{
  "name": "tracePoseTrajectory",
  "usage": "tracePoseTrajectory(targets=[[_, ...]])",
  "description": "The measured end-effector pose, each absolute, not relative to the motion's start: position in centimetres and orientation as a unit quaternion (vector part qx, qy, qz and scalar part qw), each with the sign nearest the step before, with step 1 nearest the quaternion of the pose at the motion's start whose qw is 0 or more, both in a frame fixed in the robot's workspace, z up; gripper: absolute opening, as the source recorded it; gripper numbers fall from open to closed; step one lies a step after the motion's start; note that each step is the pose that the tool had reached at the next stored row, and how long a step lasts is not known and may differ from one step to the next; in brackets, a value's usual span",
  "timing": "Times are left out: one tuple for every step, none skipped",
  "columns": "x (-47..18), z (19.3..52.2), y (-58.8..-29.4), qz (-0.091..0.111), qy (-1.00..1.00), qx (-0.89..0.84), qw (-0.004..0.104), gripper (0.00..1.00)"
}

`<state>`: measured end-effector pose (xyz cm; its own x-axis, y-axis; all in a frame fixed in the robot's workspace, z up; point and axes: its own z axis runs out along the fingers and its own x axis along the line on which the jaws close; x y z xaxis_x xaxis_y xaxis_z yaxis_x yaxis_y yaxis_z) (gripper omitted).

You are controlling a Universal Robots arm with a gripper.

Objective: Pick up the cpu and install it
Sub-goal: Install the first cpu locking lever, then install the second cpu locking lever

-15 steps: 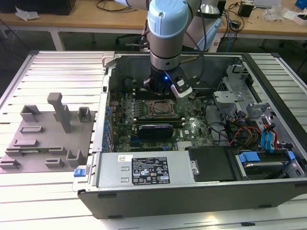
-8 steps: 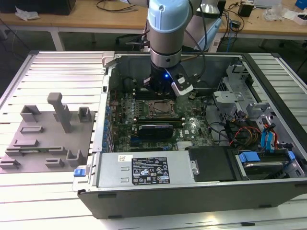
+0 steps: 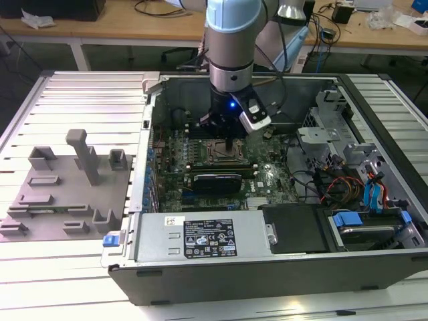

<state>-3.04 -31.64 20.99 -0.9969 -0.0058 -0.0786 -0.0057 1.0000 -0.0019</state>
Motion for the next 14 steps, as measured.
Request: tracePoseTrajectory(targets=[[-3.0, 21.0, -31.6, -0.001, 0.999, -0.003, 0.039, 0.11], [-3.0, 21.5, -31.6, -0.001, 0.999, -0.003, 0.039, 0.11], [-3.0, 22.9, -31.6, -0.001, 0.999, -0.003, 0.039, 0.11], [-3.6, 23.0, -32.3, -0.001, 0.999, -0.003, 0.040, 0.11], [-3.6, 23.4, -32.3, -0.001, 0.999, -0.003, 0.040, 0.11], [-3.6, 23.4, -32.3, -0.001, 0.999, -0.003, 0.040, 0.11], [-3.6, 23.5, -32.3, -0.001, 0.999, -0.003, 0.040, 0.11], [-3.6, 23.6, -32.3, -0.001, 0.999, -0.003, 0.040, 0.11], [-3.6, 23.6, -32.3, -0.001, 0.999, -0.003, 0.040, 0.11], [-3.6, 23.6, -32.3, -0.001, 0.999, -0.003, 0.040, 0.11], [-3.6, 23.6, -32.3, -0.001, 0.999, -0.003, 0.040, 0.11], [-3.6, 23.6, -32.3, -0.001, 0.999, -0.003, 0.040, 0.11], [-3.6, 23.6, -32.3, -0.001, 0.999, -0.003, 0.040, 0.11], [-3.6, 23.6, -32.3, -0.001, 0.999, -0.003, 0.040, 0.11]])
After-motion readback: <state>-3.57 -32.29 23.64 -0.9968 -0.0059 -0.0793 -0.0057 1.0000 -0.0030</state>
